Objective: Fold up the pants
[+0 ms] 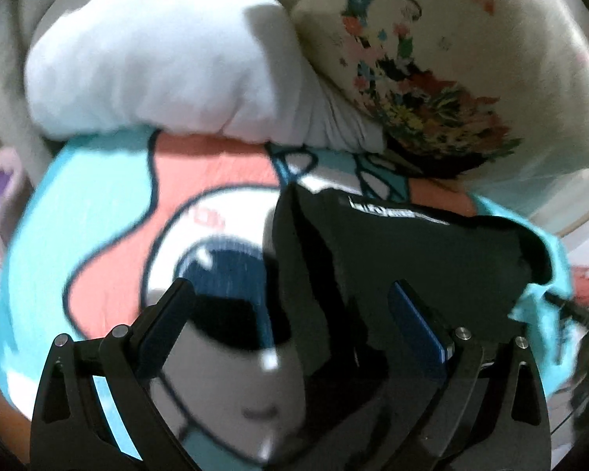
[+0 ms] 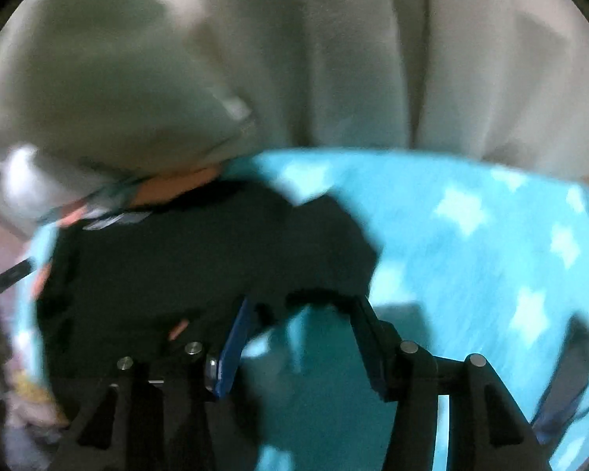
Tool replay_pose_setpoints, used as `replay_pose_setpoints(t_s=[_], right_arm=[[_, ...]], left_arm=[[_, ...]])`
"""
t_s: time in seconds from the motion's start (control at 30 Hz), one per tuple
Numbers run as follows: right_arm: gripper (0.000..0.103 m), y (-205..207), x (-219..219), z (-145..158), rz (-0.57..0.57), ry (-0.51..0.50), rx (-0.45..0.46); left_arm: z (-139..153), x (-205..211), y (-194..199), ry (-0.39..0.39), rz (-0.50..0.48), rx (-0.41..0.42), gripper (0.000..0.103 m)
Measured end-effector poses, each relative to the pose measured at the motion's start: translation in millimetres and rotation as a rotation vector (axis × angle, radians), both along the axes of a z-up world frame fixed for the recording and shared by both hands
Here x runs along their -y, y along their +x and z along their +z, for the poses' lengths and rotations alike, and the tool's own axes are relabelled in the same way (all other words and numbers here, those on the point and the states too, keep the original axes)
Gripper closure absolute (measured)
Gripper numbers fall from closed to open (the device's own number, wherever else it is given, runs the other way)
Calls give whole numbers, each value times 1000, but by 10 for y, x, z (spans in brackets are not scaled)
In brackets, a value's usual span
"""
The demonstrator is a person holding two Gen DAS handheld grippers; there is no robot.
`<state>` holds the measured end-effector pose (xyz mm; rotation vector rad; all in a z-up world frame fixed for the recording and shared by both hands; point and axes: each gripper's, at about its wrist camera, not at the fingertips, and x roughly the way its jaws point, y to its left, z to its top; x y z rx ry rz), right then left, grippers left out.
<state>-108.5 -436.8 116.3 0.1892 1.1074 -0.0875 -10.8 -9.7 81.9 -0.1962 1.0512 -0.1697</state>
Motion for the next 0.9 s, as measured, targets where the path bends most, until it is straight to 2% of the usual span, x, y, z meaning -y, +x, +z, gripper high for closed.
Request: replay_pose_setpoints(t_s=[0.07,0.2,0.23,0.27,0.3,0.37,0.47,0.53,0.6,0.7,0.77,0.83,0.9], right_arm=[[52,-120,-138,-150,35,58,-33],[52,-98,-370,-558,62,21,-69],[57,-111,-431,-529,77,-10,-2],[85,-73,-486,-547,118,0,-23],[86,-83,-530,-525,133,-13,-43],[86,-127,-493,-387,135,-36,-10],[87,-330,-179,-40,44,-75,44],[87,-480,142,159,-58,-135,68],[87,-666,511,227,-193,-180,46],[87,-861,889,121,-303,-185,-22],[87,-922,995,-75,-321,-173,-85],[87,-854,912,-169,-309,-210,-86],[87,-885,952,-131,-302,-219,-80]], left_arm=[[-38,-44,-202,-23,9,-21,4],[-225,3,-393,-6,5,-79,4],[-272,27,-412,-5,3,-102,4],[-311,52,-433,0,-3,-113,4],[-295,43,-477,2,-5,-113,4],[-275,62,-514,-7,-9,-104,4],[-231,54,-567,-40,-13,-84,4],[-235,55,-608,-56,-20,-89,4],[-264,73,-646,-62,-28,-99,4],[-376,153,-680,-49,-45,-123,4],[-476,199,-678,-51,-45,-160,4],[-609,252,-643,-59,-43,-221,4],[-575,314,-658,-14,-58,-161,5]])
